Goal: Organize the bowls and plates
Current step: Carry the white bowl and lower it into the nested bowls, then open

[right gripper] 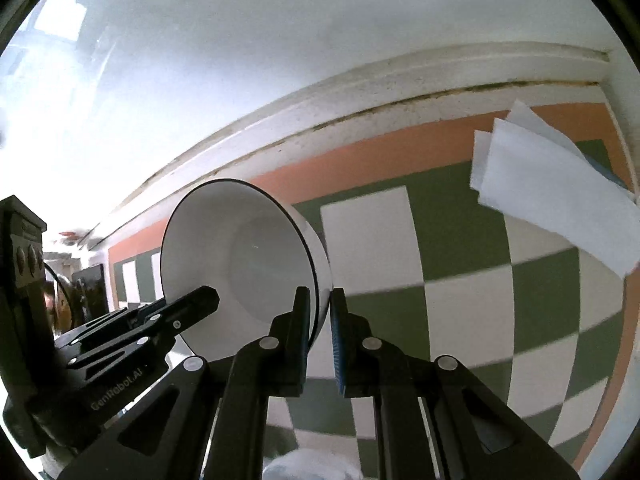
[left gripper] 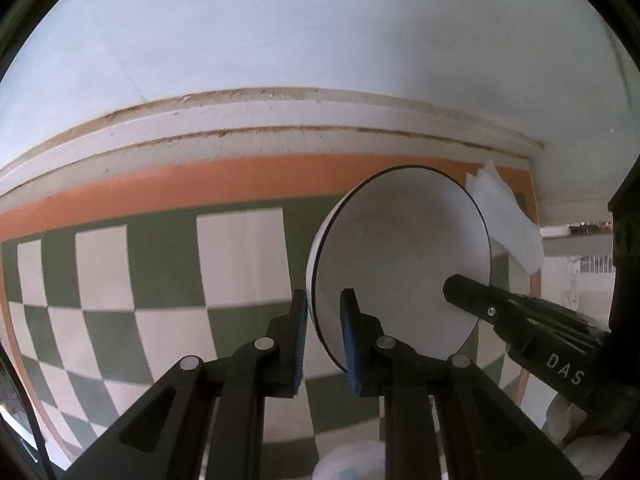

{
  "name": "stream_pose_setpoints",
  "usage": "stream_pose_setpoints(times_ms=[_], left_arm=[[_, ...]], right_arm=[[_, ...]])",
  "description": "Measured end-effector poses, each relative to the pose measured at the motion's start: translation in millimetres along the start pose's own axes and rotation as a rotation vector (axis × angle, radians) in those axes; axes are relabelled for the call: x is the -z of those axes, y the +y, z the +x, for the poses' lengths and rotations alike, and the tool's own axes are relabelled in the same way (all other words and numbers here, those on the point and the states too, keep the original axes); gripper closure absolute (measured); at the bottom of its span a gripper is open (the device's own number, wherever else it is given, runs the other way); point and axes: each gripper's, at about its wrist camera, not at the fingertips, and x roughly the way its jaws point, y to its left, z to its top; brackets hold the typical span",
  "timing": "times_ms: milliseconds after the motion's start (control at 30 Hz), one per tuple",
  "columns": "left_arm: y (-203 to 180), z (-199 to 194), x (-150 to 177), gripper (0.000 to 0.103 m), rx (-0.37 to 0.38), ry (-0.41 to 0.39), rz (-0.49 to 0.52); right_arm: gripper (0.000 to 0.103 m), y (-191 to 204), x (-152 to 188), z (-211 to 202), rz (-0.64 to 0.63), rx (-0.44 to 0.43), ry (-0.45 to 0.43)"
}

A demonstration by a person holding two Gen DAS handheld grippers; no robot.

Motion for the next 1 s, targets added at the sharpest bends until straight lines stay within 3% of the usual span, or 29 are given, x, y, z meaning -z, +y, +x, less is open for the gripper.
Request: stream_pose_setpoints(times_ms=[267, 567, 1000], left_arm=[[-6, -42, 55, 0.089, 0.003, -0.033, 0.053], [-19, -63, 121, 0.089, 0.014, -0.025, 0.125], [-22, -54, 195, 0.089, 0.008, 0.019, 0.166]], right_arm=[[0.091, 3, 64, -44, -0.026, 0.004, -0.036], [0.091, 3, 147, -78, 0.006, -0.018, -0.076], [0.091, -9, 232, -71, 0.044, -0.022, -0.046]])
